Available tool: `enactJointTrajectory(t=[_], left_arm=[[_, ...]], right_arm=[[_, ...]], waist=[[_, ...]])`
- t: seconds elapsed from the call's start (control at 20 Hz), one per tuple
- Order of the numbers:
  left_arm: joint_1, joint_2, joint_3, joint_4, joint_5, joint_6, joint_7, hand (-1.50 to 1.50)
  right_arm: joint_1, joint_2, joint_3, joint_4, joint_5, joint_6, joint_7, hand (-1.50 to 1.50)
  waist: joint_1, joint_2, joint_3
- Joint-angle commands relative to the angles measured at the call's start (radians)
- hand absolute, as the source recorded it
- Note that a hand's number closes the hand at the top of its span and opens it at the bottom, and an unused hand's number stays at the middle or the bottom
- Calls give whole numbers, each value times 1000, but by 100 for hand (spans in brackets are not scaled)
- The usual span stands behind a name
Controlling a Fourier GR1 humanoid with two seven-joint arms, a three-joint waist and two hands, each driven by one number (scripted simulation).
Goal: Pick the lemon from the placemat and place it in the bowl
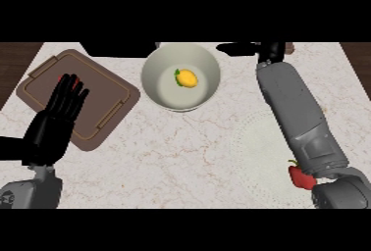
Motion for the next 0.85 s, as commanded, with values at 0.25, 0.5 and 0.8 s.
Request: enactJointTrajectory(t=[0.25, 0.5, 0.8], left_arm=[[37, 0, 23, -8, -23, 25, 3, 0], [63, 14, 42, -66, 5, 15, 41, 0], [22, 29, 69, -23, 32, -10, 58, 0]], right_arm=[[220, -135, -54, -134, -110, 171, -91, -150], [432, -143, 7, -399, -136, 289, -22, -150], [668, -163, 17, -660, -209, 397, 16, -150]], waist=[[-46, -17, -1], [-64, -28, -2], [-50, -19, -1]])
